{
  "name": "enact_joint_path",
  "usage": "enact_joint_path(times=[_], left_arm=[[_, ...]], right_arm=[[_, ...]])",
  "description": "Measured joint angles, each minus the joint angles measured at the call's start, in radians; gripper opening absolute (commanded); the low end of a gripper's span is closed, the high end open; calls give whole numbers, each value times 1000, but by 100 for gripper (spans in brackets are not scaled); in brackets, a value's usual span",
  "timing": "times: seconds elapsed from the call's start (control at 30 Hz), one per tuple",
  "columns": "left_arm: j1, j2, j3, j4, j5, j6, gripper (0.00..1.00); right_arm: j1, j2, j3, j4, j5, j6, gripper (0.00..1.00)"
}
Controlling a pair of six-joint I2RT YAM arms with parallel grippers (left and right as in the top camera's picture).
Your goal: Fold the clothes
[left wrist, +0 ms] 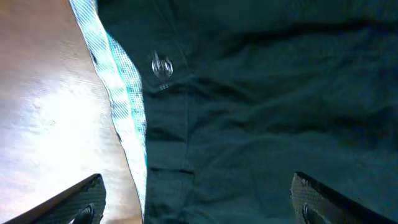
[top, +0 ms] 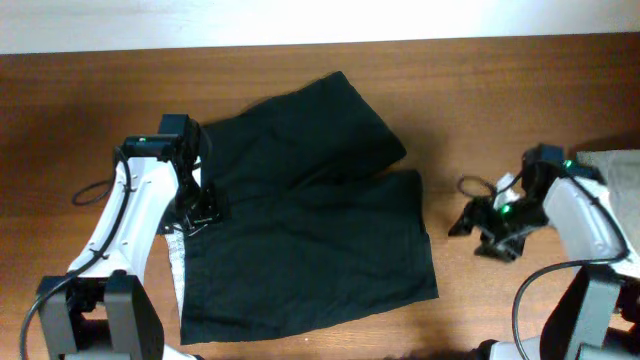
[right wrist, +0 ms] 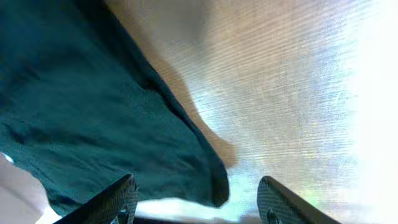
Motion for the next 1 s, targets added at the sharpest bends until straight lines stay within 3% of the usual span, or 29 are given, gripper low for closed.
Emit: enact_joint_path(times=[0.17, 0.2, 0.23, 0.27, 0.33, 0.43, 0.6, 0.63, 0.67, 0.7, 0.73, 0.77, 0.83, 1.0], left_arm=[[0, -3, -86, -20, 31, 0, 93], [0, -3, -97, -21, 34, 0, 93], [0, -3, -114, -24, 41, -1, 93], [0, -3, -129, -32, 44, -1, 93], [0, -3, -152, -40, 46, -1, 93], [0, -3, -163, -43, 48, -1, 93], [-3, -6, -199, -31, 113, 0, 89], [-8, -8, -226, -6, 138, 0, 83], [-19, -10, -257, 25, 163, 1, 56], [-33, -13, -300, 93, 191, -1, 21], [-37, -13, -328, 180, 209, -15, 6], [-32, -13, -334, 237, 215, -27, 1], [-12, -14, -336, 424, 195, -45, 0], [0, -8, -336, 635, 25, -54, 0]], right_arm=[[76, 2, -280, 193, -89, -23, 66], [109, 2, -303, 218, -105, -23, 59], [146, 2, -311, 223, -121, -21, 31], [176, 2, -312, 242, -129, -9, 15], [208, 2, -314, 284, -121, 44, 4], [180, 2, -290, 285, -114, 90, 4], [-28, 3, -97, 222, -76, 99, 4], [-50, 3, -95, 220, -71, 99, 4], [-59, 3, -95, 217, -69, 99, 4], [-61, 3, -95, 219, -66, 98, 4], [-61, 3, -95, 222, -66, 97, 4], [-61, 3, -95, 222, -66, 97, 4], [-61, 3, -95, 221, -66, 94, 4], [-61, 3, -95, 222, -66, 94, 4]])
